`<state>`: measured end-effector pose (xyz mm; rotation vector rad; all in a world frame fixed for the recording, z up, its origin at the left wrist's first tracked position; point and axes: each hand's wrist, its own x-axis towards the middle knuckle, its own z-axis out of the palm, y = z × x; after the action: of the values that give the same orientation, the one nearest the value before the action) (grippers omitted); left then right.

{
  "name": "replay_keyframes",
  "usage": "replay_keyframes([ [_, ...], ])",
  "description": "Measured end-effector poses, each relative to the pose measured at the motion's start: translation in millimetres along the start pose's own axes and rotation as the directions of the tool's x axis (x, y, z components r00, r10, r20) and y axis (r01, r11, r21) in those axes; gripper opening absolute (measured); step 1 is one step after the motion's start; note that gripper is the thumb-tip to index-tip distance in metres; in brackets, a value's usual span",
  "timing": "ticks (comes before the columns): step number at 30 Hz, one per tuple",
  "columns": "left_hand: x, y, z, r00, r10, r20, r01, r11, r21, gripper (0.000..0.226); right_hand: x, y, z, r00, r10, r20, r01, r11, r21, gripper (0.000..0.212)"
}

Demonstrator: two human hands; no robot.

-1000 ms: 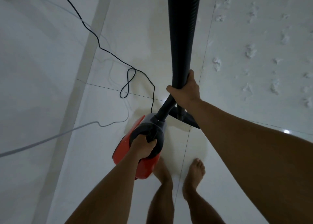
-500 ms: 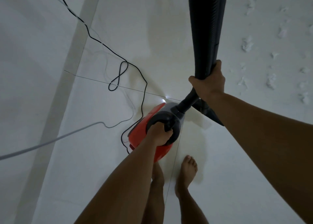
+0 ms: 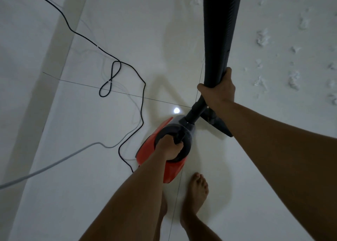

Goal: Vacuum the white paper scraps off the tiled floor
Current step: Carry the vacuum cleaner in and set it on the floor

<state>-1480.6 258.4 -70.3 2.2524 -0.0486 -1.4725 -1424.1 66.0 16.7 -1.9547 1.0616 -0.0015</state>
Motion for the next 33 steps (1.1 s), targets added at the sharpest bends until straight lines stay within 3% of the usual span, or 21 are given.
replay_keyframes([
  [5, 16, -15, 11, 0.998, 0.0, -0.063, 0.001, 1.0, 0.016, 0.028, 4, 28, 15, 0.999, -0.028, 0.032, 0.024, 0.995, 0.092, 0.054],
  [14, 28, -27, 12, 0.998, -0.033, -0.048, 0.029, 0.997, -0.077, 0.025, 9, 44, 31, 0.998, -0.05, 0.044, 0.043, 0.987, 0.155, 0.056],
  [18, 27, -26, 17, 0.993, -0.059, -0.105, 0.048, 0.993, -0.104, 0.03, 0, 49, 20, 0.98, -0.083, 0.182, 0.066, 0.993, 0.096, 0.082],
  [20, 26, -26, 19, 0.987, -0.068, -0.144, 0.058, 0.996, -0.075, 0.035, -3, 57, 13, 0.962, -0.105, 0.253, 0.102, 0.994, 0.025, 0.075],
  [23, 18, -28, 21, 0.977, -0.035, -0.21, 0.046, 0.998, 0.049, 0.045, -7, 66, 5, 0.971, -0.095, 0.218, 0.101, 0.995, -0.016, 0.044],
  [25, 8, -36, 20, 0.96, 0.041, -0.278, 0.005, 0.987, 0.162, 0.067, -12, 69, 3, 0.98, -0.083, 0.182, 0.087, 0.996, -0.015, 0.033],
  [29, -12, -63, 13, 0.944, 0.17, -0.284, -0.018, 0.884, 0.466, 0.112, -21, 69, 3, 0.987, -0.078, 0.143, 0.077, 0.997, 0.012, 0.035],
  [33, -13, -90, 6, 0.967, 0.164, -0.197, -0.031, 0.837, 0.546, 0.131, -23, 64, 9, 0.996, -0.068, 0.055, 0.065, 0.997, 0.048, 0.037],
])
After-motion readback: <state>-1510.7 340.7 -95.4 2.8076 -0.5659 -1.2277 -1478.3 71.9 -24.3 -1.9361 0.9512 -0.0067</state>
